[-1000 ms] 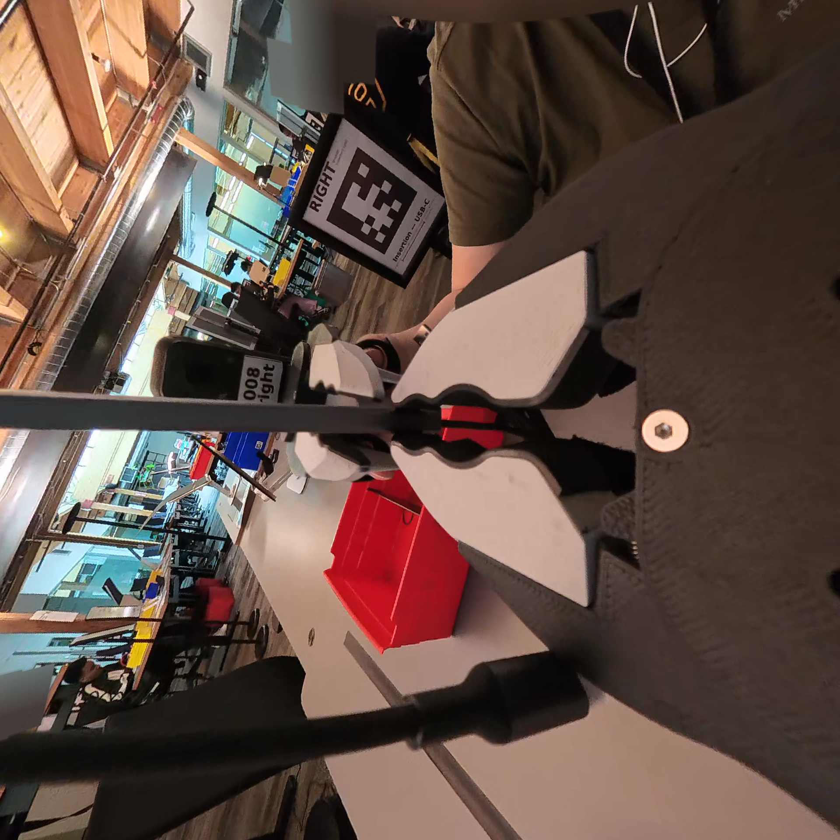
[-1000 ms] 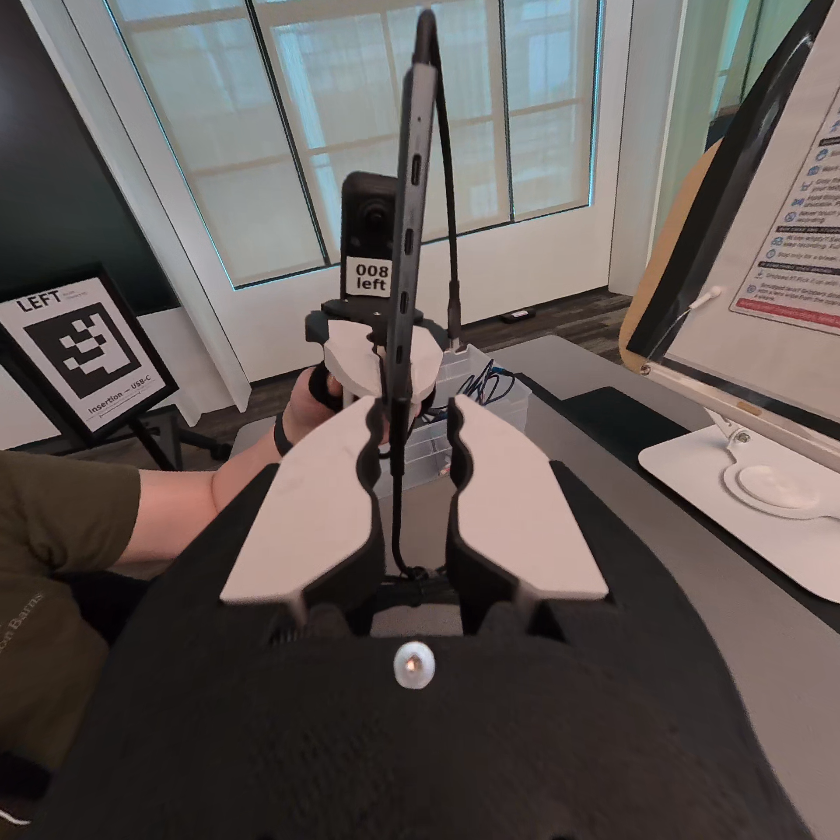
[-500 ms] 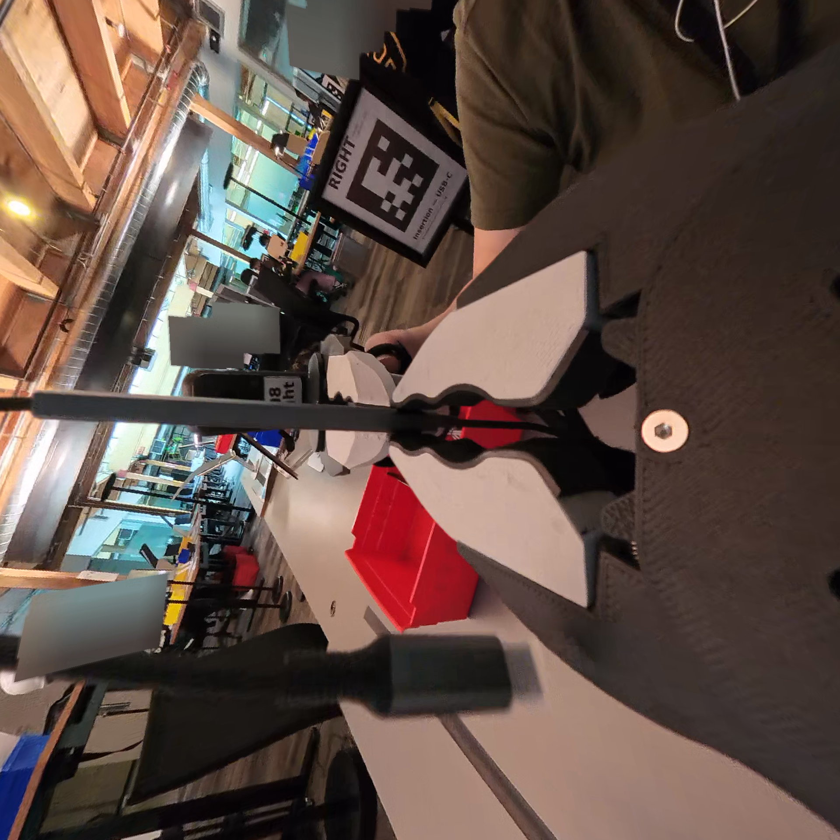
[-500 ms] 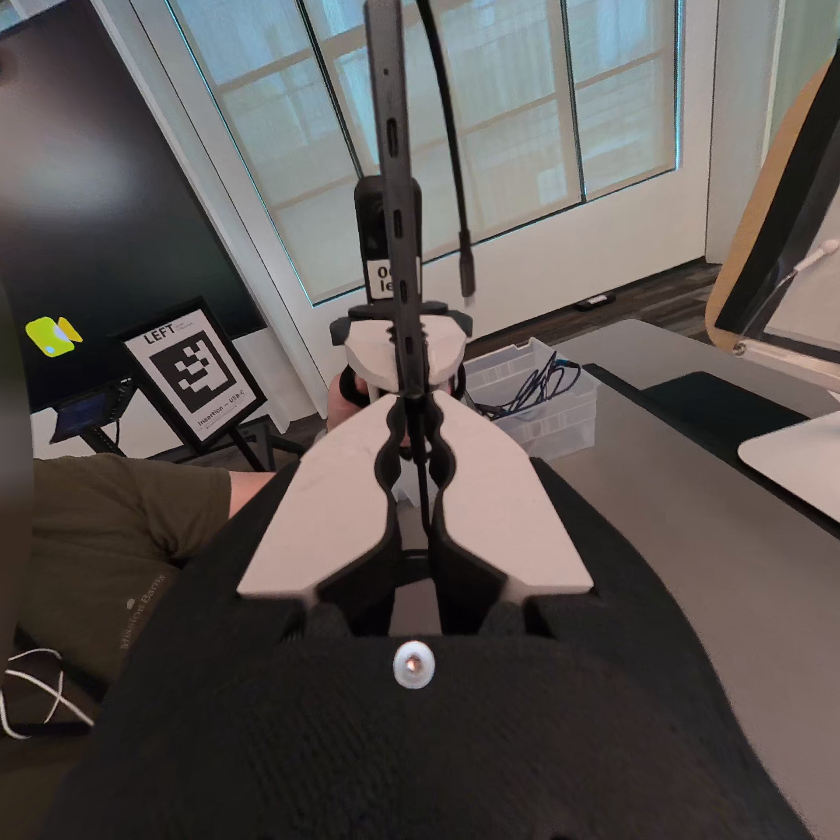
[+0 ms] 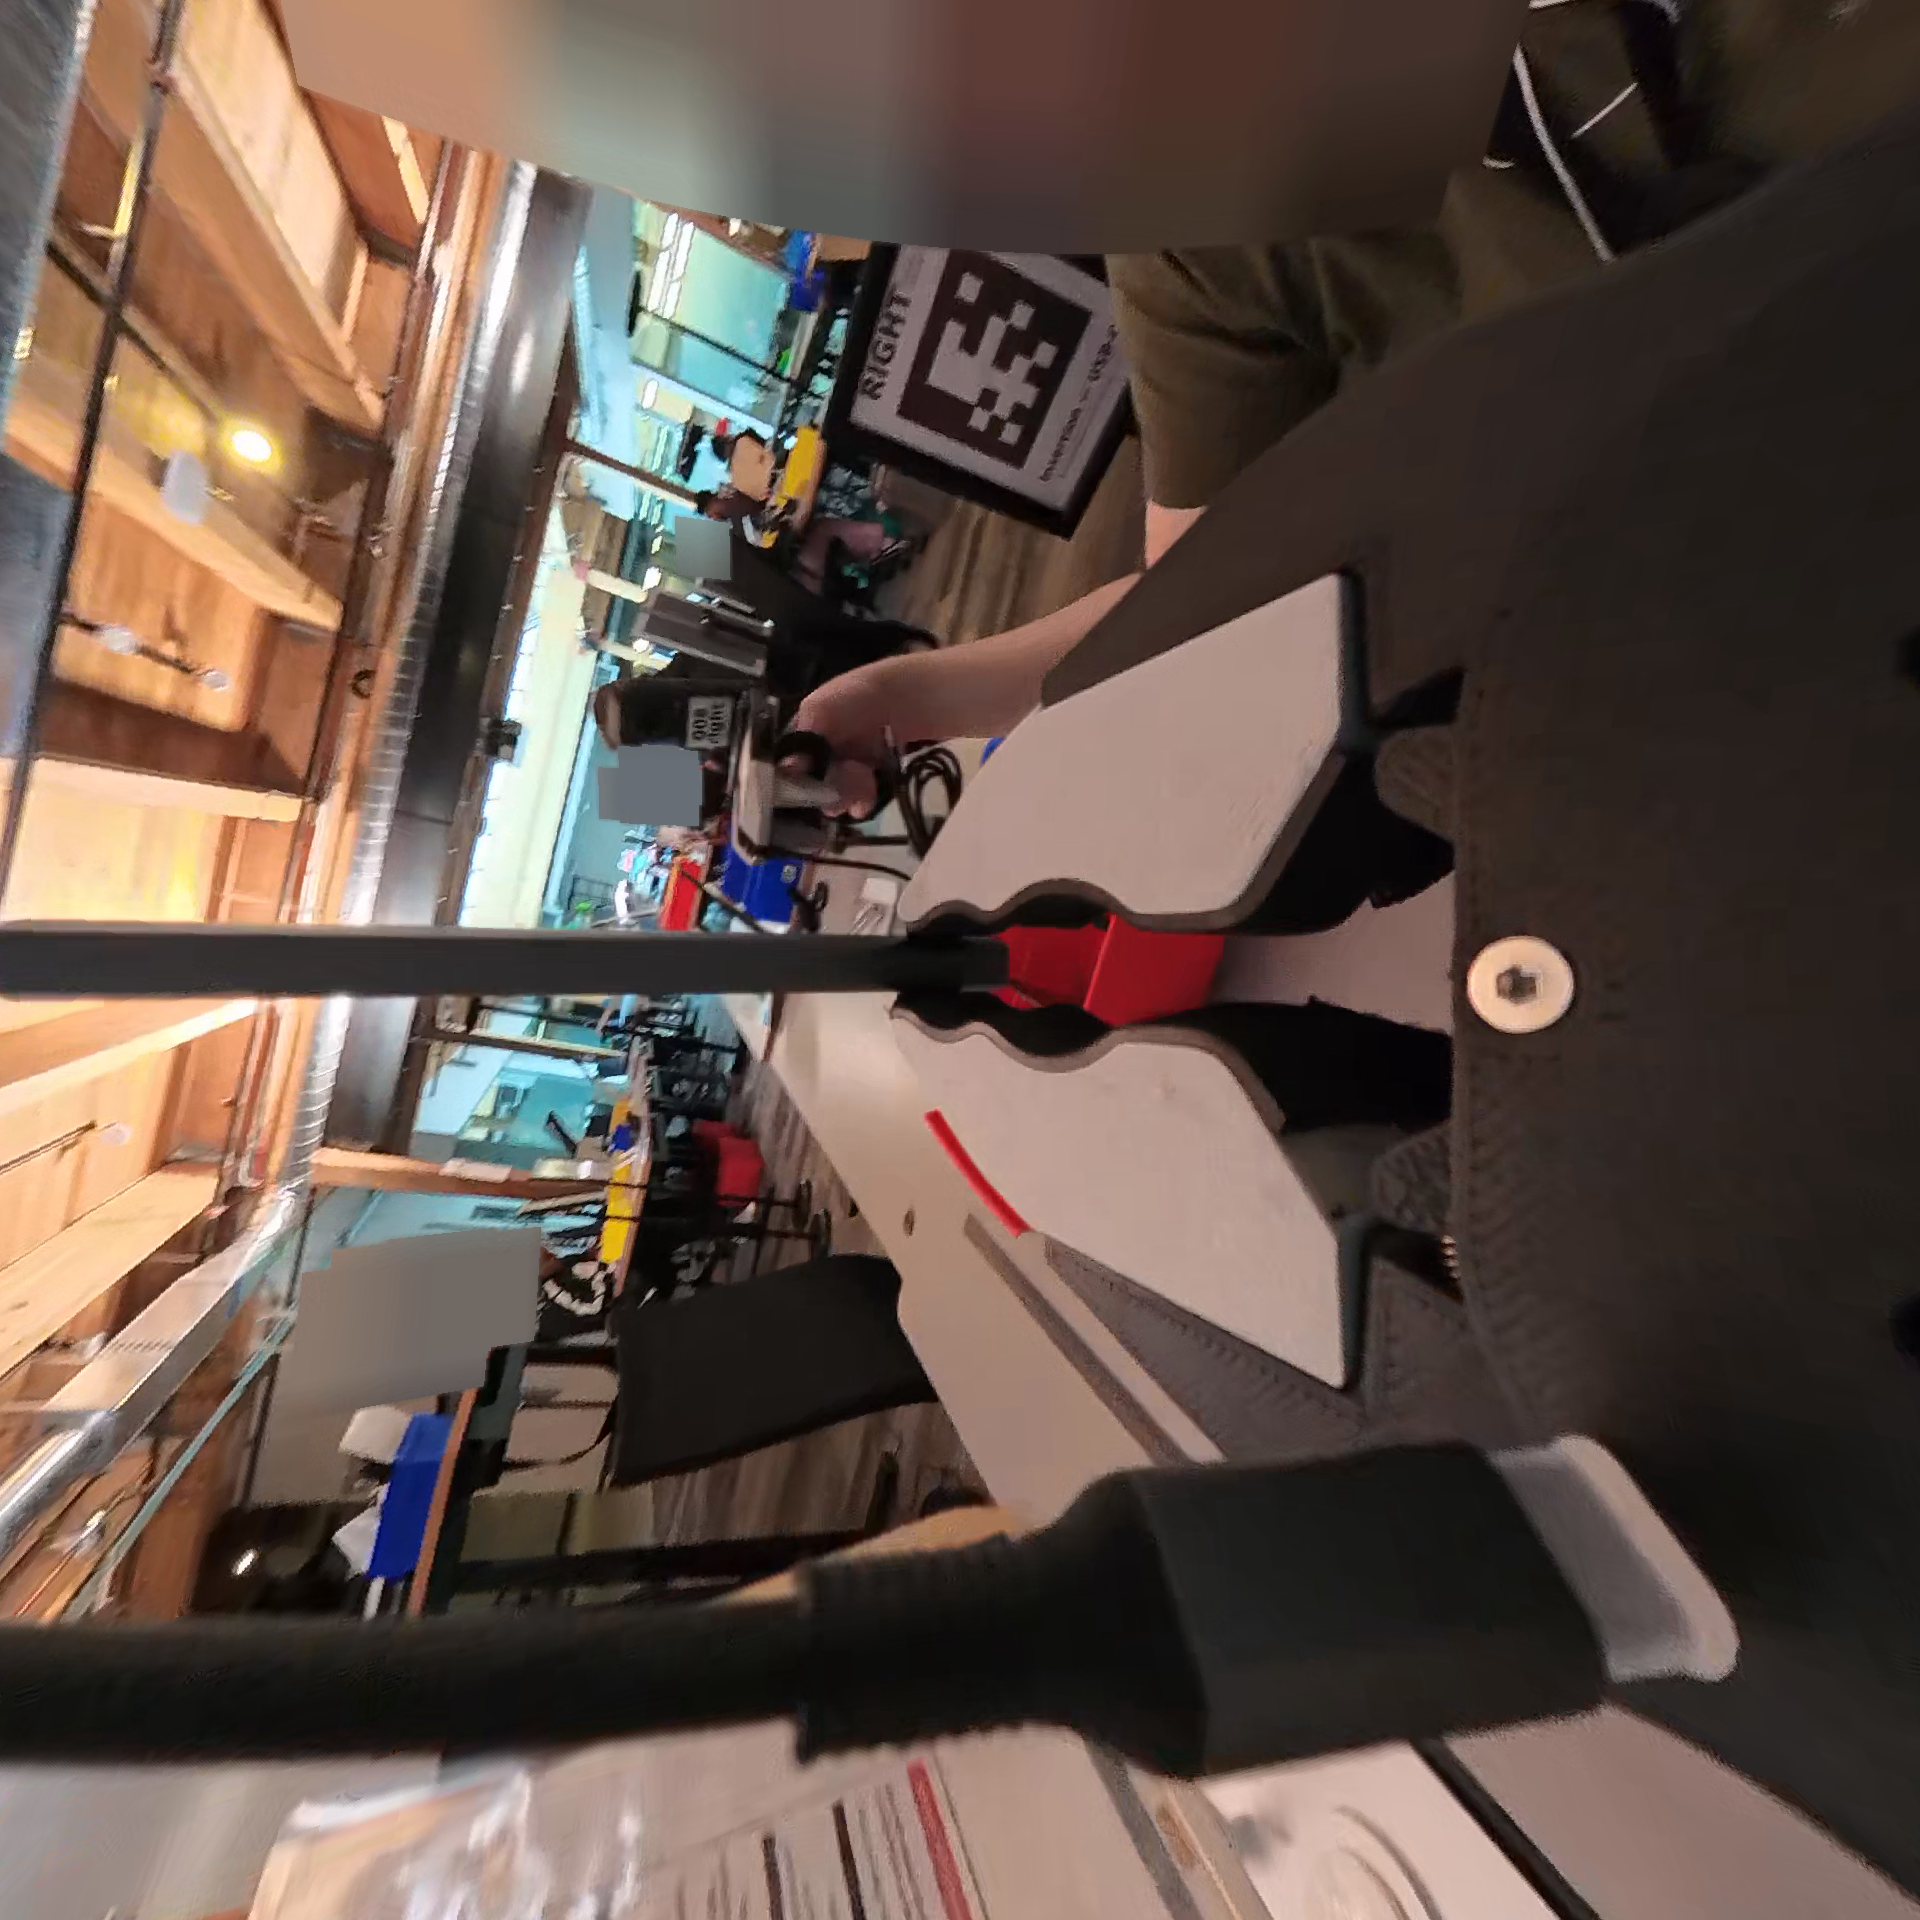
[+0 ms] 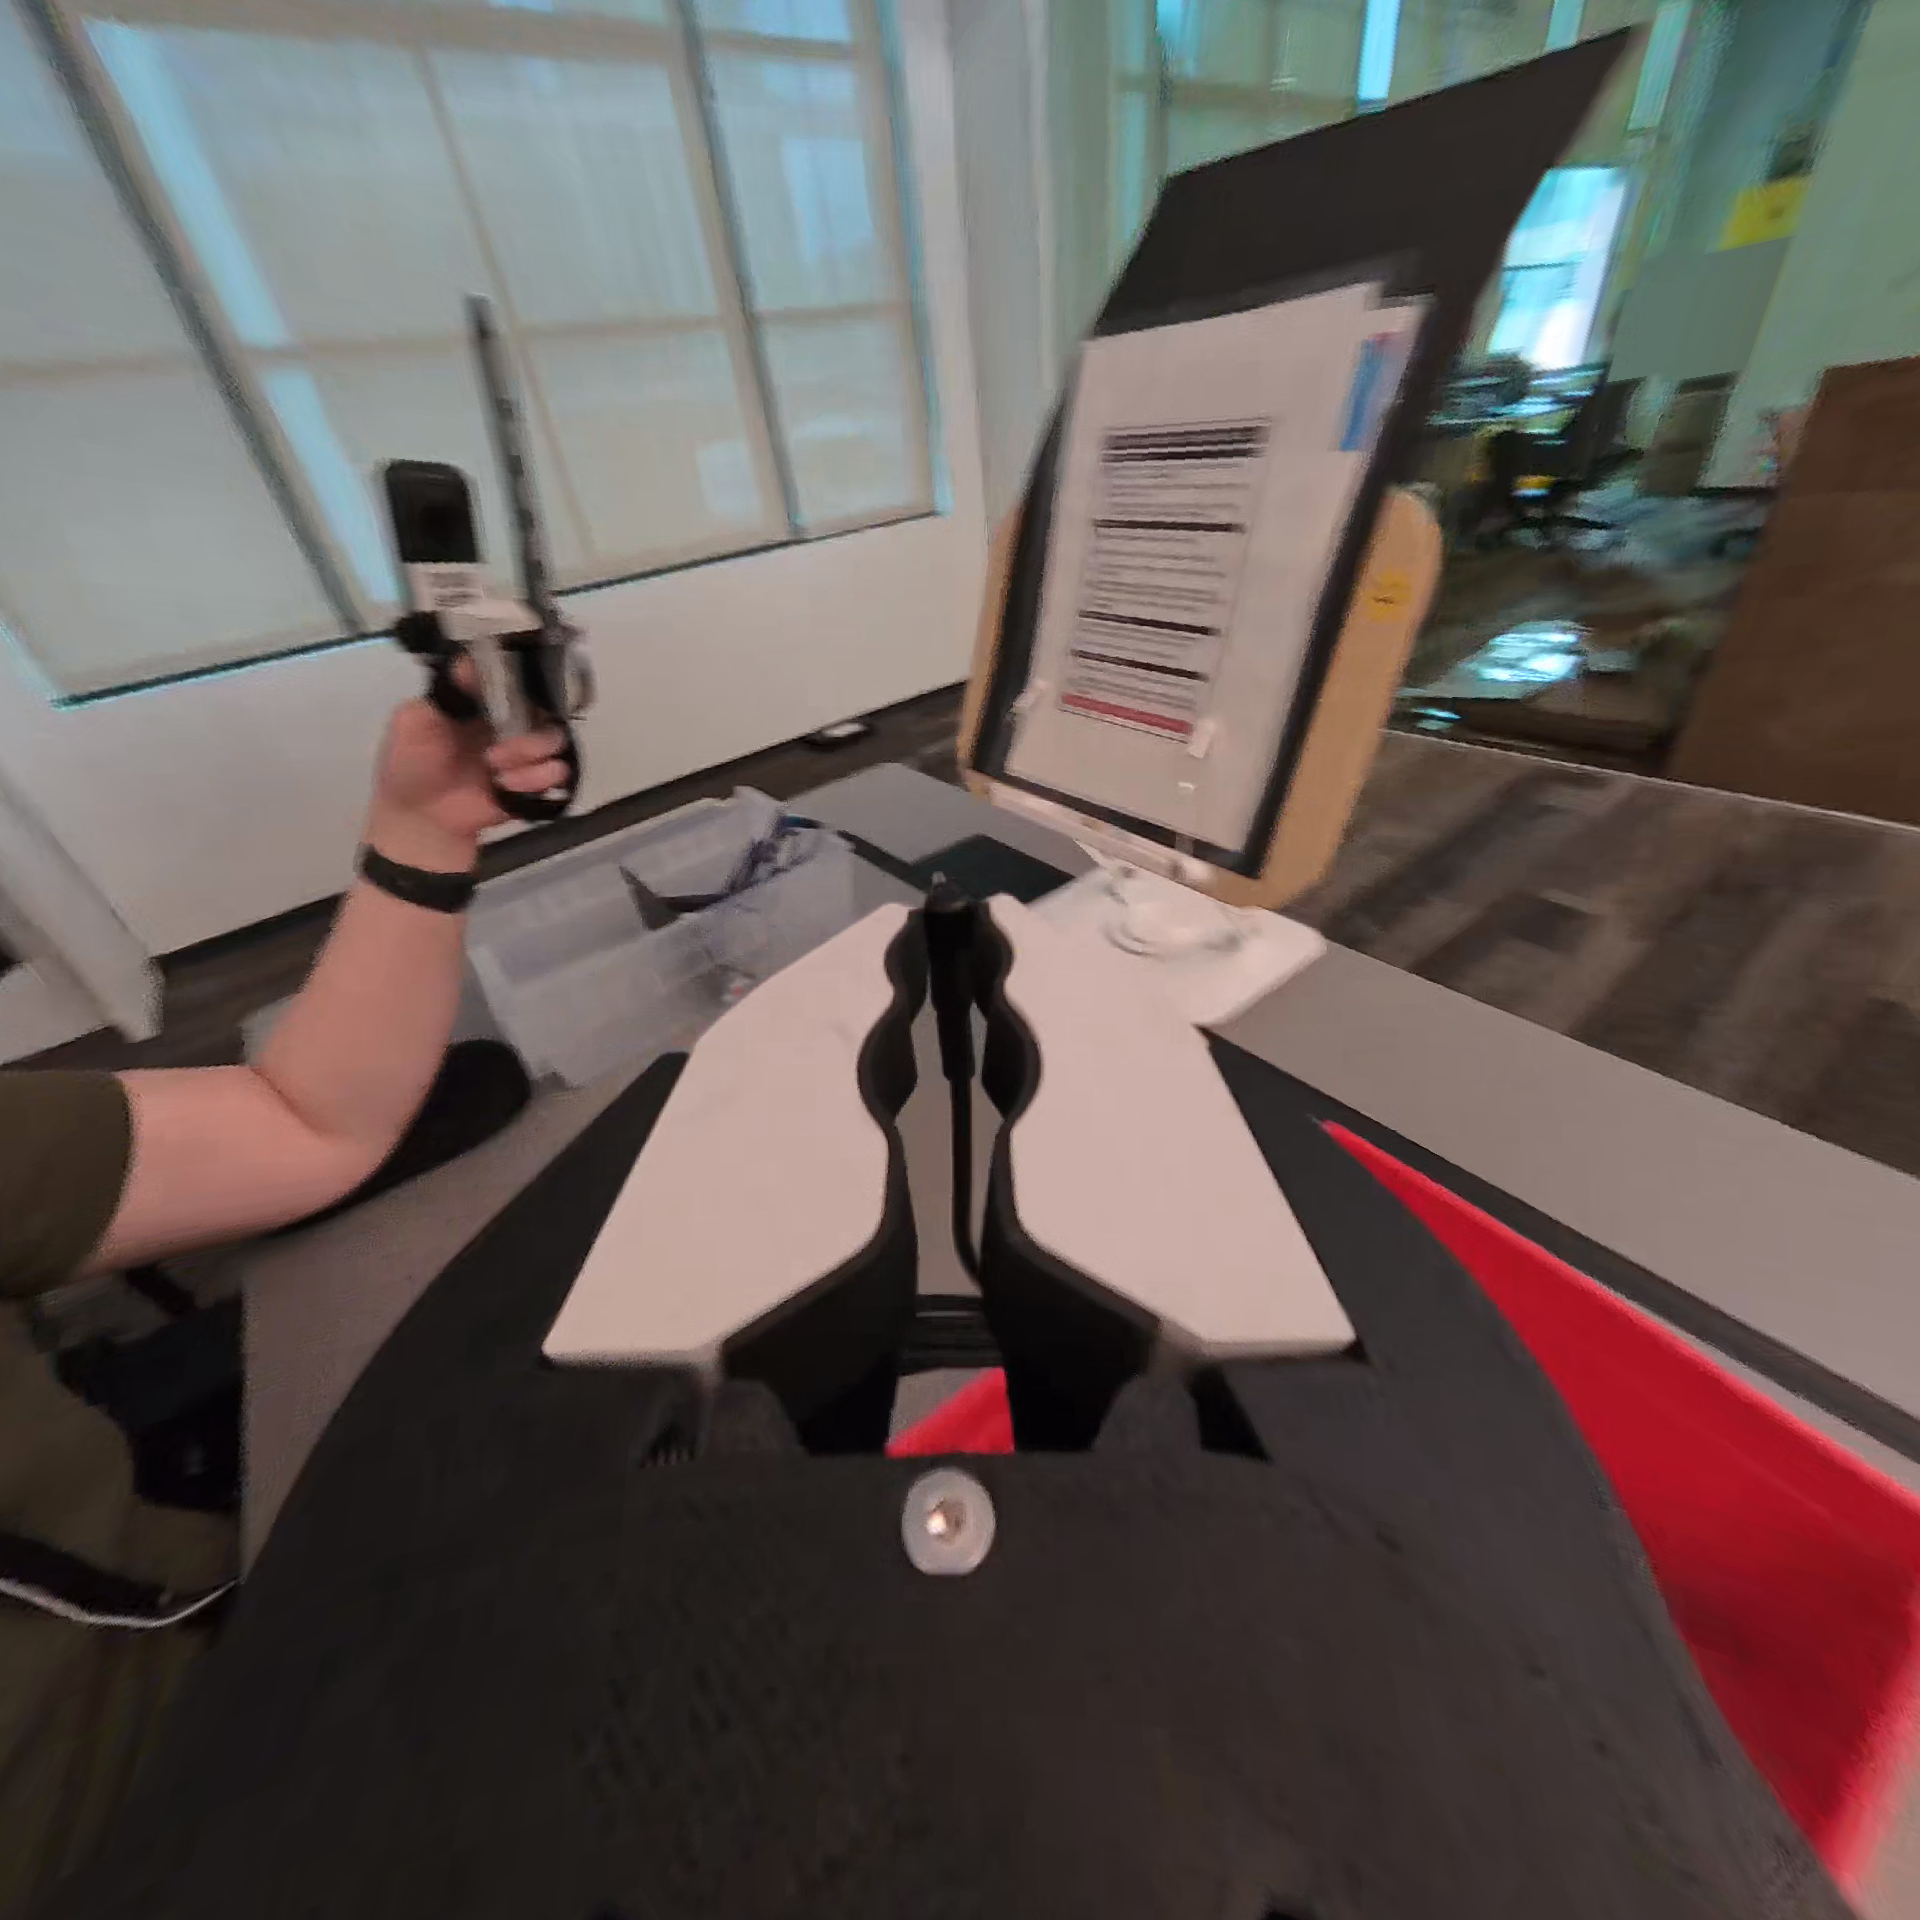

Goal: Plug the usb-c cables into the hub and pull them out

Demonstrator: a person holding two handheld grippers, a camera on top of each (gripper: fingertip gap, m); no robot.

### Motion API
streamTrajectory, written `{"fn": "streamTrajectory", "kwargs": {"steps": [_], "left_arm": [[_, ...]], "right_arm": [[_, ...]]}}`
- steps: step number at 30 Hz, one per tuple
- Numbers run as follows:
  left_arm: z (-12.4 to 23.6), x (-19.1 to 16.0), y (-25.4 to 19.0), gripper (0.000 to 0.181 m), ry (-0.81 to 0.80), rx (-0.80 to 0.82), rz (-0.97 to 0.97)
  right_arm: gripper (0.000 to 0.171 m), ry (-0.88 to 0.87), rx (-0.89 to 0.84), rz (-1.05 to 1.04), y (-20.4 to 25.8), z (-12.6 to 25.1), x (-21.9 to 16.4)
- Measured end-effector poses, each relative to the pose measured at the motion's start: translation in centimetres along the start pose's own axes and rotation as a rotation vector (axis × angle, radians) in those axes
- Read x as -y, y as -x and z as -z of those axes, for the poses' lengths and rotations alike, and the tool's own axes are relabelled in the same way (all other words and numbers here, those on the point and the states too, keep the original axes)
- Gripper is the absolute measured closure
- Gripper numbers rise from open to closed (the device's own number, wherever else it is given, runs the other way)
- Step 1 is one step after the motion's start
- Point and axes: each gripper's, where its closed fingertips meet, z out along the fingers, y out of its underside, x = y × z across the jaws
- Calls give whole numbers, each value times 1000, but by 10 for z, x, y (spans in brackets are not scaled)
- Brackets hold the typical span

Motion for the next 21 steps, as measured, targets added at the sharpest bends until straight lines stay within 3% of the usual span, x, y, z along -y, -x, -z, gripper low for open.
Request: {"fn": "streamTrajectory", "kwargs": {"steps": [1, 4, 11, 17, 21], "left_arm": [[-5, -4, -4, 173, 21, -13, -3], [-22, -16, -12, 172, 76, -45, -10], [-51, -45, -20, 172, 179, -98, 19], [-69, -64, -24, 172, 241, -130, 34], [-81, -79, -26, 172, 283, -149, 41]], "right_arm": [[162, 11, -36, -4, -7, 12, -3], [162, 95, 8, -51, -10, 26, -24], [162, 215, 278, -132, 1, 9, -62], [160, 784, 56, -204, -74, 31, -204], [155, 857, -98, -203, -110, 38, -227]]}}
